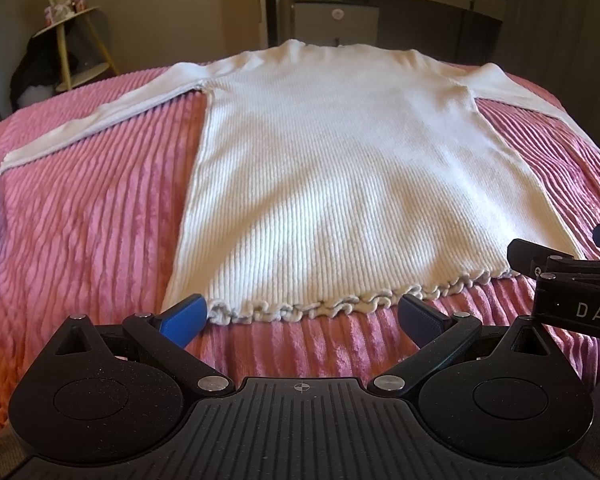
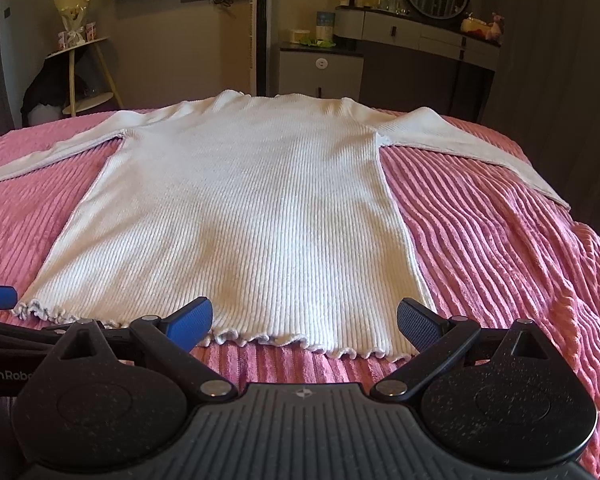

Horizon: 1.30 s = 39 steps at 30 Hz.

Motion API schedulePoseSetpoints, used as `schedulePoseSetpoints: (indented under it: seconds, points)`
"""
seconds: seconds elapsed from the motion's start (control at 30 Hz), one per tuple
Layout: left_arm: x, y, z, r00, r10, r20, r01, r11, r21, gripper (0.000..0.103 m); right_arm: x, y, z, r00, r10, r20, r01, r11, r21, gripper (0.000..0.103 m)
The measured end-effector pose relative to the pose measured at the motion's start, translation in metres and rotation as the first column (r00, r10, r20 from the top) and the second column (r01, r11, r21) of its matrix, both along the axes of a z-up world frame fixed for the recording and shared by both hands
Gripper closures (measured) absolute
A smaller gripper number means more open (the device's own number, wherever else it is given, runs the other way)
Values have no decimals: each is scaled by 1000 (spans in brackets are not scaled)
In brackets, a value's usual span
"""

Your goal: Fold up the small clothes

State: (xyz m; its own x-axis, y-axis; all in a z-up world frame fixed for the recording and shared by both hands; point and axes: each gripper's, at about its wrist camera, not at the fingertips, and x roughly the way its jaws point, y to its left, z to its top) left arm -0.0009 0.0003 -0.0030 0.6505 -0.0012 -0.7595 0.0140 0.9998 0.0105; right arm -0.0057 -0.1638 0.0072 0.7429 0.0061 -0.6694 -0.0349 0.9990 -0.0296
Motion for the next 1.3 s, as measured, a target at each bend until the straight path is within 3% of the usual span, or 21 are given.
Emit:
schedulePoseSetpoints:
  seconds: [1.3]
  points:
    - [0,5,-2,1000,7,-19,-7,1000,-25,0,-3,-2,2,1000,-4,18,4,1000,5,4]
